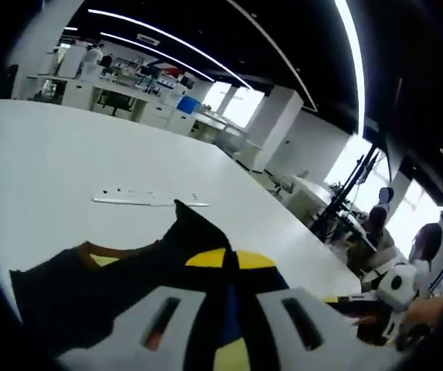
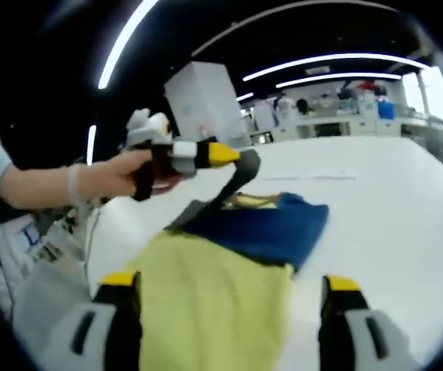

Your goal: Fold the garment on the visible template until the final outline fits inside the template.

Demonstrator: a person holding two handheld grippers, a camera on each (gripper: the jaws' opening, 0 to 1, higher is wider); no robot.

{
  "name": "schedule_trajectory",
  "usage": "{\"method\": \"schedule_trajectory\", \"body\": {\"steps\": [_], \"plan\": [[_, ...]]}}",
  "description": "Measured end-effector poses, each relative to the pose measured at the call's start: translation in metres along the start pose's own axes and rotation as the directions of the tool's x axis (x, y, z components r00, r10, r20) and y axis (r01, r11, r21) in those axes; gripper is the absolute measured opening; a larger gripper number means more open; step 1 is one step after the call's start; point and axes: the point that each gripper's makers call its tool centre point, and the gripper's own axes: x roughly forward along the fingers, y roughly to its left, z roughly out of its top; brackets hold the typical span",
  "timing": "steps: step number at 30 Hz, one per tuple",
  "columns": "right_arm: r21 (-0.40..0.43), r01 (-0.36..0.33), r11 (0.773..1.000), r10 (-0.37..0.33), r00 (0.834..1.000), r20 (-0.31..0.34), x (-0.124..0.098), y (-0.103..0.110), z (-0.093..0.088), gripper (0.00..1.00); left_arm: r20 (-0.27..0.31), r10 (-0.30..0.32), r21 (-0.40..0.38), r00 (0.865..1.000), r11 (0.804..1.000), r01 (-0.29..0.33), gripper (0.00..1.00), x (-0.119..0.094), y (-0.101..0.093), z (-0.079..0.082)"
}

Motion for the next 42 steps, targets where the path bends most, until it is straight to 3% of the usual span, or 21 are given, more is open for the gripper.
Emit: {"method": "schedule_trajectory", "body": {"steps": [7,11,18,23,28,31,33,36,42], "plan": [[0.009,0.013,1.0,-0.013,1.0,0.002,-0.003,-0.004,-0.002,0.97,-0.075,-0.048,0.022,0.996,0.999,0.05,0.0,0.014,-0.022,-0.033],[0.015,0.024,1.0,-0.024,1.0,-0.002,-0.005,-0.008,-0.006,0.97,-0.136,-0.084,0.05,0.987,0.995,0.091,0.0,0.019,-0.034,-0.054],[0.03,0.033,0.999,-0.033,0.999,-0.005,-0.007,-0.01,-0.01,0.97,-0.22,-0.093,0.057,0.971,0.993,0.108,0.0,0.027,-0.032,-0.088],[0.039,0.04,0.998,-0.04,0.999,-0.003,-0.009,-0.014,-0.011,0.97,-0.234,-0.142,0.06,0.962,0.985,0.16,0.0,0.028,-0.034,-0.098],[0.049,0.043,0.998,-0.043,0.999,0.001,-0.009,-0.016,-0.01,0.96,-0.22,-0.172,0.06,0.96,0.98,0.19,0.05,0.025,-0.037,-0.095],[0.05,0.041,0.998,-0.041,0.999,0.002,-0.007,-0.015,-0.008,0.97,-0.202,-0.174,0.087,0.964,0.977,0.194,0.25,0.022,-0.038,-0.09],[0.048,0.041,0.998,-0.041,0.999,0.002,-0.006,-0.016,-0.007,0.96,-0.196,-0.171,0.093,0.966,0.977,0.191,0.32,0.018,-0.034,-0.086],[0.054,0.037,0.998,-0.038,0.999,0.006,-0.002,-0.018,-0.002,0.96,-0.173,-0.153,0.105,0.973,0.979,0.173,0.31,0.007,-0.027,-0.077],[0.065,0.032,0.997,-0.032,0.999,0.004,0.008,-0.028,0.007,0.89,-0.107,-0.077,0.089,0.991,0.992,0.086,0.31,-0.025,0.006,-0.055]]}}
